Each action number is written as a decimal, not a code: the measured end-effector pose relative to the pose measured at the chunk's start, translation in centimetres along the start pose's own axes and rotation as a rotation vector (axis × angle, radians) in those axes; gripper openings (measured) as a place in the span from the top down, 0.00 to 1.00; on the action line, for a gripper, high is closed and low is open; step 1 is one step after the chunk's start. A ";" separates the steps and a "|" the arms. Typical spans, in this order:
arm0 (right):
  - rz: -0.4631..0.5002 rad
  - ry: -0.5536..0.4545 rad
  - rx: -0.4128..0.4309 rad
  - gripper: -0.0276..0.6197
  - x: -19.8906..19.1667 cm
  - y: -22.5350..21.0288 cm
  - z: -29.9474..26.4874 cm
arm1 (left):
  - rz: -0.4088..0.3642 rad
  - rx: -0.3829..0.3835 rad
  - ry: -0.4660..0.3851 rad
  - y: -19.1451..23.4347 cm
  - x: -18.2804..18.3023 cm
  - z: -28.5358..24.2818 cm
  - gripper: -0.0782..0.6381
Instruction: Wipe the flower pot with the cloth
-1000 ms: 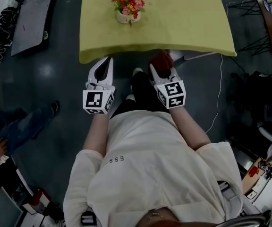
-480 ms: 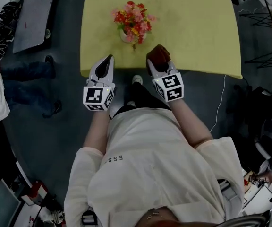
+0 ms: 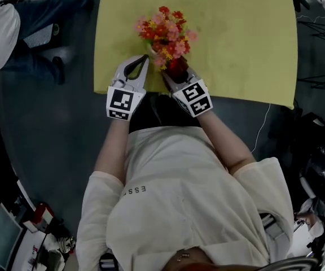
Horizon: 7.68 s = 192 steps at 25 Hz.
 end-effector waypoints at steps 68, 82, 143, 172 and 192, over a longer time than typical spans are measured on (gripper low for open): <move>0.009 0.182 0.154 0.87 0.8 -12.2 -0.9 | 0.063 -0.087 0.082 1.0 -0.9 -4.1 0.87; 0.003 0.275 0.173 0.87 -0.5 -9.0 2.3 | 0.077 -0.127 0.113 1.4 -1.1 -3.8 0.87; -0.020 -0.254 0.346 0.87 15.5 -17.6 3.9 | 0.348 0.305 -0.185 5.6 4.8 1.4 0.87; -0.128 -0.247 -0.312 0.87 16.9 9.6 -8.3 | 0.196 -0.061 -0.125 18.7 3.9 13.1 0.87; -0.578 -0.132 -0.647 0.87 8.9 3.2 -15.2 | 0.290 -0.137 -0.004 18.0 -2.5 11.1 0.87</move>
Point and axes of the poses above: the fingertips, and each gripper's own axes: z backward along the fingers, y to its left, x out of its top, the point moved 7 cm from there along z, backward along the fingers, and after that the axes turned 1 degree about z, right-handed, at the moved point
